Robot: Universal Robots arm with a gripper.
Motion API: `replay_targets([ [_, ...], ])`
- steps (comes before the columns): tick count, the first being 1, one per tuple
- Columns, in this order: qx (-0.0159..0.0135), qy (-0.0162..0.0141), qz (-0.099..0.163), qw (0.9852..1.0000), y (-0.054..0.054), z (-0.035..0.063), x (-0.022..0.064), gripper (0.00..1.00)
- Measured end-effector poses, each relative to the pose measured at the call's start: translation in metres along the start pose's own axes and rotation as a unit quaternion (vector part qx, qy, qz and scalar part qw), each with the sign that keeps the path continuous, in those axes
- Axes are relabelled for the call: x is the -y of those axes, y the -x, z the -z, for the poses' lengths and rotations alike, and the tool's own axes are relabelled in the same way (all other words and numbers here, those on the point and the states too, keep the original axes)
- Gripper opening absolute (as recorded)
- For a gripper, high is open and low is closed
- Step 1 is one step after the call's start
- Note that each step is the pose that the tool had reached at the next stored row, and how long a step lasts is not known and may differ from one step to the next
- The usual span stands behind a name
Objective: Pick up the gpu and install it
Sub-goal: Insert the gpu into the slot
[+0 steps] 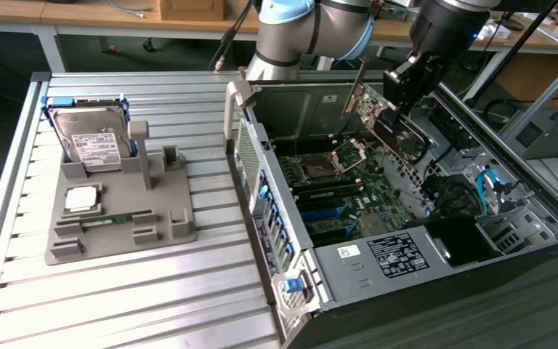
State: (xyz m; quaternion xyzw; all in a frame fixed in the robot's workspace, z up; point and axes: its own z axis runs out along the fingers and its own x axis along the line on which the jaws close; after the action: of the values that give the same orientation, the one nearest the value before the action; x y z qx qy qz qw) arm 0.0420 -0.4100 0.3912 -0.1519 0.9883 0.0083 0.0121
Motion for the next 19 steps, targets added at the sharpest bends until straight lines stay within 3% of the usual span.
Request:
replay_targets([
  [4,-0.0006,0.0012,0.046,0.9990,0.0000,-0.0003,0.0000,0.27],
  [10,-0.0013,0.0029,0.108,0.9942,0.0000,-0.0011,0.0000,0.27],
  [14,-0.0018,0.0038,0.143,0.9897,0.0000,-0.0016,0.0000,0.27],
  [19,-0.0025,0.0053,0.198,0.9802,-0.0001,-0.0023,0.0000,0.27],
])
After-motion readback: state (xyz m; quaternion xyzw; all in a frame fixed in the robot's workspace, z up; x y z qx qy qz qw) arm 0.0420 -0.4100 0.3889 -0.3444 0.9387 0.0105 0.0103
